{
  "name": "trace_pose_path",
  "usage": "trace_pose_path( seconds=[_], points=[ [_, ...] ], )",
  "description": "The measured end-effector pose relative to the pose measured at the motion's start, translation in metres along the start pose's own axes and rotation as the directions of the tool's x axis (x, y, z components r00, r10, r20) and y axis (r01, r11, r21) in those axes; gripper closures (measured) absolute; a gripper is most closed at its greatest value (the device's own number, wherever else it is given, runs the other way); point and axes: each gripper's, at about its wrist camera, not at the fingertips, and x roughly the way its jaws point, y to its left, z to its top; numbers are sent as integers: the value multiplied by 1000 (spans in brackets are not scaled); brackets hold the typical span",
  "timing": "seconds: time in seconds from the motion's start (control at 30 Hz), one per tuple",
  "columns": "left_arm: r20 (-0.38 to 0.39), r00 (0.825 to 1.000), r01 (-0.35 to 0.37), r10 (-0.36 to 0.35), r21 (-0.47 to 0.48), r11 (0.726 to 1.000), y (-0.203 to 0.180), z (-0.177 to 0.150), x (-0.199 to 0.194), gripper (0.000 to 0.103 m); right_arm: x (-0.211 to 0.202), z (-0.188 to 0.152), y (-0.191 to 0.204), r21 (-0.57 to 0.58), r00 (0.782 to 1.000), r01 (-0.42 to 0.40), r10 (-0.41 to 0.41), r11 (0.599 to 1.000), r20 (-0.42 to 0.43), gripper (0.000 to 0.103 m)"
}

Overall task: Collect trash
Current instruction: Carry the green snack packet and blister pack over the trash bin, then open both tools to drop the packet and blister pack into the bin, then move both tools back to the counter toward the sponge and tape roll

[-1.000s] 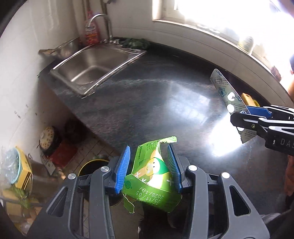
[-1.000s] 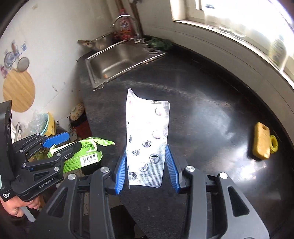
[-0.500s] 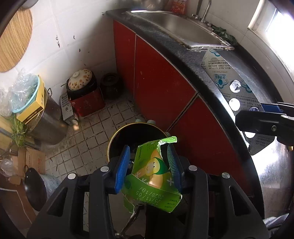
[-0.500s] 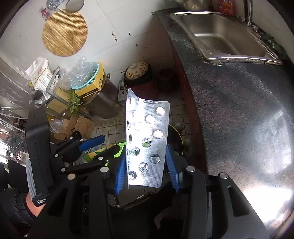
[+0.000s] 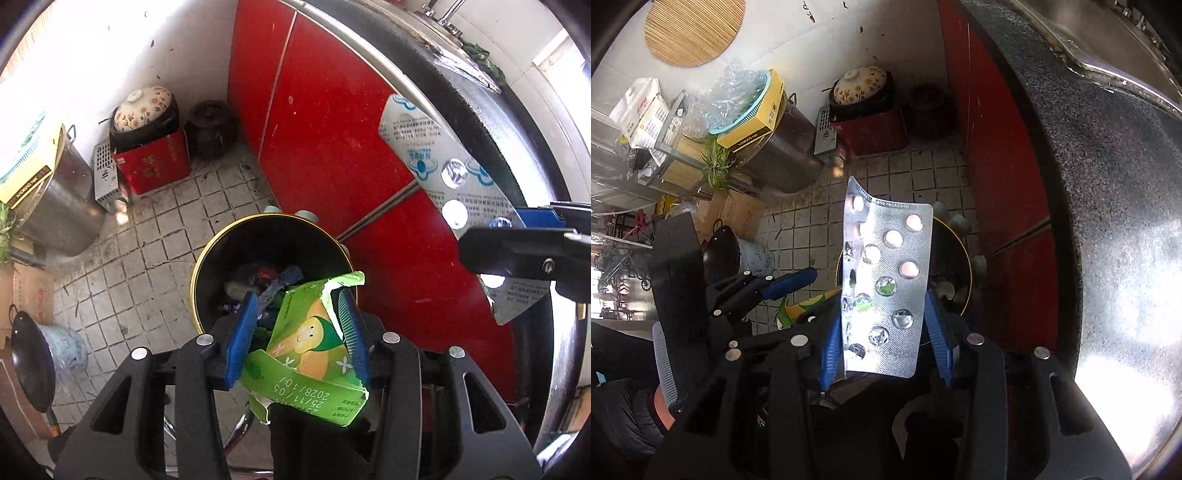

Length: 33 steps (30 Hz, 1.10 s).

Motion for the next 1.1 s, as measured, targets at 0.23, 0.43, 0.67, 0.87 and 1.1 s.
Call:
trace_pose_path(
  seconds=[0.23,0.43,0.67,0.87,1.1],
  points=[
    [13,1000,-13,13,-13,1000,5,-5,-2,15,-1,3,-6,22,1000,-21,21,1000,4,26],
    [5,999,-41,41,-18,999,7,-10,-7,15,-13,-6,-13,42,999,-33,32,999,19,26],
    [45,997,-71,69,55,996,-17,-10,-28,15,-53,-31,-22,76,995,-43,36,996,93,26],
    [165,985,-89,54,210,974,-81,3,-71,14,-128,-82,-51,151,965,-12,-28,988,259,22],
    [172,979,16,-114,489,872,-227,1,-96,12,-230,-203,-135,439,877,97,-286,893,387,21]
  ],
)
